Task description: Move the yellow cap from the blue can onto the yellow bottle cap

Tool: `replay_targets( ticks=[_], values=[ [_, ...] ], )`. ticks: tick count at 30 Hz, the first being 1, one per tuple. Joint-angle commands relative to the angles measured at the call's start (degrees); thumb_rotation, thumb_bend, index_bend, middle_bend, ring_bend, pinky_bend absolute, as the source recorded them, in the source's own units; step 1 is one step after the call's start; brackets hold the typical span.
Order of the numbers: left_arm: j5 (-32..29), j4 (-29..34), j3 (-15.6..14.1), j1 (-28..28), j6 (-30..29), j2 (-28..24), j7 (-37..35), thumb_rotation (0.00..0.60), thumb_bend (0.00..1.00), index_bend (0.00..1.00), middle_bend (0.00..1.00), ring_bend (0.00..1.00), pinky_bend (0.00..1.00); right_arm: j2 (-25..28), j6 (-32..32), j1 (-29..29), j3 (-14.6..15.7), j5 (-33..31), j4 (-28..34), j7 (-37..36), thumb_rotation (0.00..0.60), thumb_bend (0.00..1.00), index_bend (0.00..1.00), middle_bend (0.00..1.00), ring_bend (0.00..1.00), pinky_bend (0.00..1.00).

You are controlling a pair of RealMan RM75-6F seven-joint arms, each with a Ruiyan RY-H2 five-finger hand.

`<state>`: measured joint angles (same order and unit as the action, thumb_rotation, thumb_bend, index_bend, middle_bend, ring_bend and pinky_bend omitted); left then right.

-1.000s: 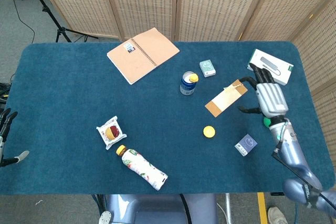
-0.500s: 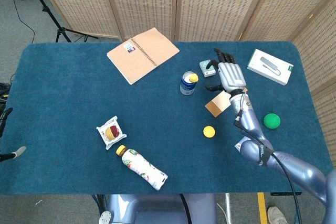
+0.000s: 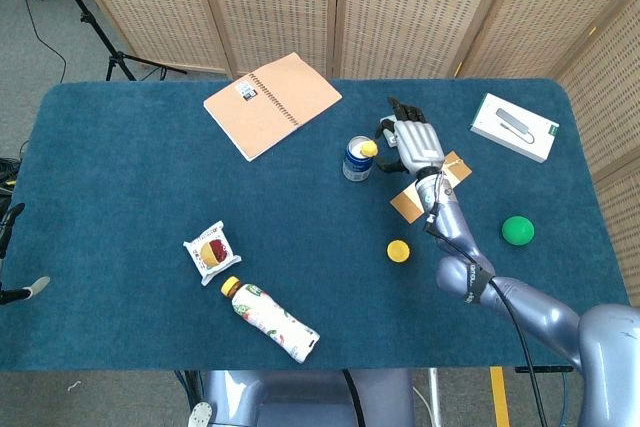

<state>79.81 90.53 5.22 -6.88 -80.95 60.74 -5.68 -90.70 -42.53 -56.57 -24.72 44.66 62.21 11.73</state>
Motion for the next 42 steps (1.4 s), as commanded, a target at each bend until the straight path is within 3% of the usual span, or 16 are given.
replay_targets(
  ticks=[1, 16, 28, 36, 39, 42],
  values=[
    [0.0, -0.1, -0.1, 0.0, 0.2, 0.0, 0.0, 0.6, 0.0, 0.0, 0.0, 0.0, 0.0, -0.8, 0.6, -1.0, 0.1, -0.8, -1.6, 0.0, 0.6, 0.36, 0.4, 0.0, 0.0, 0.0],
    [-0.7, -0.5, 0.1, -0.3, 1.1, -0.1, -0.5, 0.6, 0.0, 0.0, 0.0, 0.0, 0.0, -4.1, 1.7, -3.2, 0.6, -1.5, -6.4, -0.9, 0.6, 0.36, 0.41, 0.0, 0.0, 0.0],
    [-1.7, -0.8, 0.2, -0.9, 2.6, 0.0, -0.4, 0.6, 0.0, 0.0, 0.0, 0.0, 0.0, -5.4, 2.6, -3.9, 0.6, -0.2, -9.2, -2.9, 0.6, 0.36, 0.53, 0.0, 0.0, 0.0],
    [-1.7, -0.8, 0.1, -1.0, 2.7, -0.1, -0.5, 0.6, 0.0, 0.0, 0.0, 0.0, 0.0, 0.5, -2.6, -1.5, 0.0, 5.3, 1.0, -5.1, 0.6, 0.36, 0.53, 0.0, 0.0, 0.0],
    [-1.3, -0.8, 0.0, -0.9, 2.6, -0.1, -0.6, 0.6, 0.0, 0.0, 0.0, 0.0, 0.0, 4.6, -5.8, 0.9, 0.4, 8.4, 7.9, -5.5, 0.6, 0.36, 0.53, 0.0, 0.0, 0.0],
    [-0.7, -0.6, -0.3, -0.8, 2.2, -0.2, -0.8, 0.6, 0.0, 0.0, 0.0, 0.0, 0.0, 11.0, -9.7, 5.9, 3.5, 13.6, 18.1, -5.5, 0.6, 0.36, 0.53, 0.0, 0.0, 0.0]
  ],
)
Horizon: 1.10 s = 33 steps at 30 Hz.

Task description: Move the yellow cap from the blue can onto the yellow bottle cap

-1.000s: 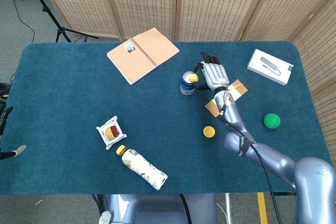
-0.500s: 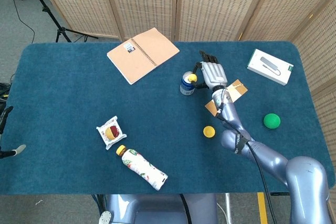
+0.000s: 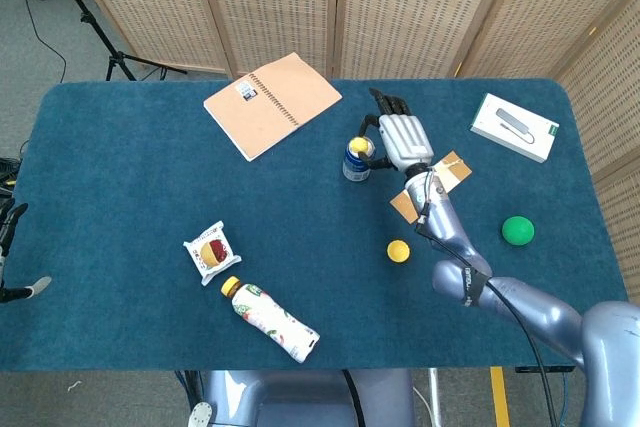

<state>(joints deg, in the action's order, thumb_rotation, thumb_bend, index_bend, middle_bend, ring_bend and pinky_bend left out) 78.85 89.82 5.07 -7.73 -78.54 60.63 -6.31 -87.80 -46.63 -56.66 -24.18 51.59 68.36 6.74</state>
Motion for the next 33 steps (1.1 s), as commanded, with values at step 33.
replay_targets(
  ticks=[33],
  values=[
    [1.6, 0.6, -0.9, -0.1, -0.4, 0.2, 0.7, 0.6, 0.0, 0.0, 0.0, 0.0, 0.0, 8.1, -8.9, 19.9, 19.1, 22.6, 15.3, -2.9, 0.6, 0.36, 0.53, 0.0, 0.0, 0.0]
  ],
)
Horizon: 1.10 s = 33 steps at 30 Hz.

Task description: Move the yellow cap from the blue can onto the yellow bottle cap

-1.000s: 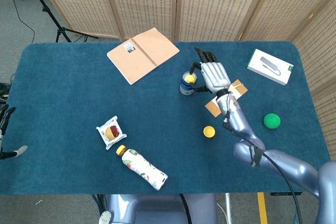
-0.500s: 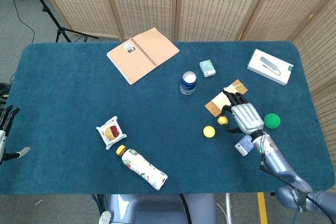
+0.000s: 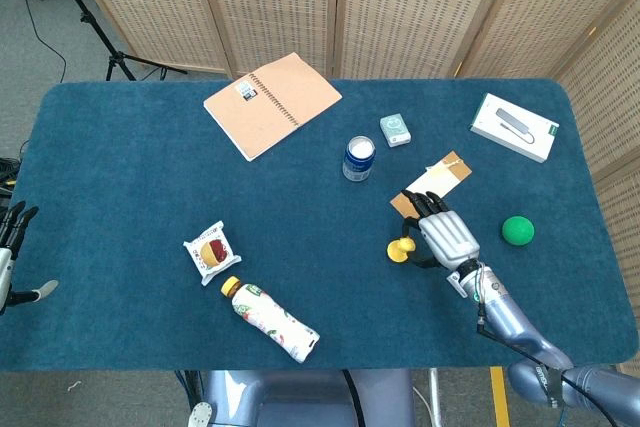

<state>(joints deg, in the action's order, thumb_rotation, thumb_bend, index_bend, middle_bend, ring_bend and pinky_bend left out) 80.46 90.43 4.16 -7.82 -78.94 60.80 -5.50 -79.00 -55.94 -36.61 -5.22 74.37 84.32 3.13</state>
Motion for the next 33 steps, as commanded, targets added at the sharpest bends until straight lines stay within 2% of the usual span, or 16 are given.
replay_targets(
  ticks=[1, 11, 33],
  values=[
    [0.0, -0.1, -0.1, 0.1, 0.0, 0.0, -0.2, 0.6, 0.0, 0.0, 0.0, 0.0, 0.0, -1.1, 0.6, -0.2, 0.2, -0.3, -0.9, 1.0, 0.6, 0.36, 0.53, 0.0, 0.0, 0.0],
    [0.3, -0.2, -0.3, 0.2, -0.2, 0.1, -0.2, 0.6, 0.0, 0.0, 0.0, 0.0, 0.0, -2.9, 1.8, -0.1, 0.5, -1.2, -2.8, 3.2, 0.6, 0.41, 0.53, 0.0, 0.0, 0.0],
    [0.1, 0.4, -0.5, -0.1, 0.5, 0.1, 0.7, 0.6, 0.0, 0.0, 0.0, 0.0, 0.0, -4.3, 4.0, -0.5, -0.2, -2.6, -3.7, 4.1, 0.6, 0.41, 0.53, 0.0, 0.0, 0.0]
  ],
)
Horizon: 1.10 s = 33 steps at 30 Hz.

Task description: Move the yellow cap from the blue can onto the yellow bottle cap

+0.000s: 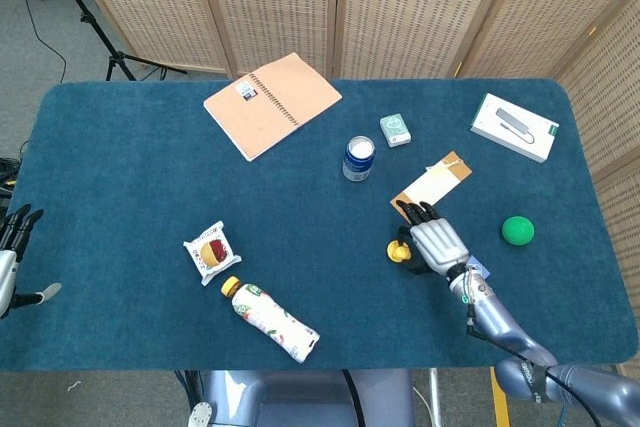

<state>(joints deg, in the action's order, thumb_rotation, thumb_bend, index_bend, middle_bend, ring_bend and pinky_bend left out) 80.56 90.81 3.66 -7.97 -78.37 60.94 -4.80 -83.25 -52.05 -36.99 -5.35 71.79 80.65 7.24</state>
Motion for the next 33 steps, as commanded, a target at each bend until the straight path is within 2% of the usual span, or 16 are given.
replay_targets(
  ticks=[1, 15, 25, 29, 31, 33],
  values=[
    [0.0, 0.0, 0.0, 0.0, -0.1, 0.0, 0.0, 0.6, 0.0, 0.0, 0.0, 0.0, 0.0, -0.2, 0.1, -0.2, -0.2, 0.0, -0.1, 0.0, 0.6, 0.41, 0.53, 0.0, 0.0, 0.0],
    [-0.1, -0.1, 0.1, 0.0, 0.0, 0.0, -0.2, 0.6, 0.0, 0.0, 0.0, 0.0, 0.0, 0.0, 0.4, -0.3, -0.2, -0.2, 0.5, 1.7, 0.6, 0.4, 0.39, 0.0, 0.0, 0.0],
    [0.3, 0.0, -0.1, 0.1, -0.4, -0.1, -0.3, 0.6, 0.0, 0.0, 0.0, 0.0, 0.0, 1.2, -0.3, 0.2, -0.1, 0.0, 2.8, 2.4, 0.6, 0.4, 0.38, 0.0, 0.0, 0.0],
    [0.4, 0.1, -0.1, 0.2, -0.7, -0.1, -0.3, 0.6, 0.0, 0.0, 0.0, 0.0, 0.0, 2.9, -3.3, 1.3, -0.5, 1.3, 5.5, 2.0, 0.6, 0.39, 0.37, 0.0, 0.0, 0.0],
    [0.6, 0.1, -0.2, 0.3, -0.9, -0.1, -0.4, 0.6, 0.0, 0.0, 0.0, 0.0, 0.0, 4.8, -6.5, 2.8, -0.5, 2.9, 7.8, 1.5, 0.6, 0.37, 0.35, 0.0, 0.0, 0.0],
    [0.7, 0.0, -0.2, 0.5, -1.3, -0.1, -0.3, 0.6, 0.0, 0.0, 0.0, 0.0, 0.0, 6.7, -9.9, 4.6, 0.0, 4.5, 9.5, 1.1, 0.6, 0.26, 0.27, 0.0, 0.0, 0.0]
  ],
)
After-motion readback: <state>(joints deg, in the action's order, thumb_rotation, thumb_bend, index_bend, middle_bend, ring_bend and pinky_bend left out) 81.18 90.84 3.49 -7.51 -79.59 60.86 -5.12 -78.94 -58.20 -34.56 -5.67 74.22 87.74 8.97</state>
